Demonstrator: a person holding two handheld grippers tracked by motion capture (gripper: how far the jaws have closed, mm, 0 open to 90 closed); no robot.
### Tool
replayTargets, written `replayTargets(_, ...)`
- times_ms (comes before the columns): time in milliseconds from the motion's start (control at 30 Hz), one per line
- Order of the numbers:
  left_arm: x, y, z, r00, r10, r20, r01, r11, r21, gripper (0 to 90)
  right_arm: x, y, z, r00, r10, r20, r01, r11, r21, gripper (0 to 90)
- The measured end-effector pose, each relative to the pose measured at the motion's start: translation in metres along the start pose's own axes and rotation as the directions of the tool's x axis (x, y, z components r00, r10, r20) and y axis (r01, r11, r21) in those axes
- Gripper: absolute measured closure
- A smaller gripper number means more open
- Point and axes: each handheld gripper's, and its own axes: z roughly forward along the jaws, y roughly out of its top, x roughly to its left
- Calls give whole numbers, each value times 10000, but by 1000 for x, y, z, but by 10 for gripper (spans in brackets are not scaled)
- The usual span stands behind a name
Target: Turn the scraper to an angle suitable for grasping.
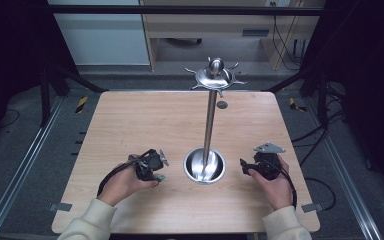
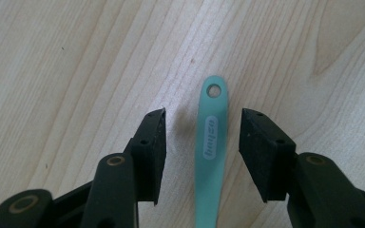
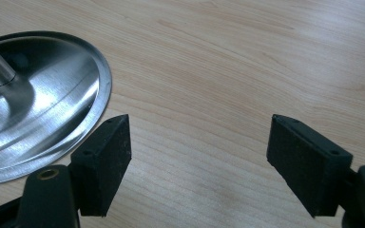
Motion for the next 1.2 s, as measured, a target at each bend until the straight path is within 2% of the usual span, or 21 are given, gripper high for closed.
replayTargets(300, -1, 2, 4, 9996, 92, 255, -96, 9998, 161, 534, 0, 0, 0, 10000, -52, -15, 52, 10000, -16, 232)
replayTargets(600, -1, 3, 6, 9996, 118, 246, -126, 9994, 316, 565, 0, 0, 0, 10000, -22, -29, 22, 10000, -3, 231)
replayTargets(1200, 1, 8, 10, 9981, 297, 531, -335, 9968, 730, 730, 0, 0, 0, 10000, 23, -84, -23, 10000, -28, 229)
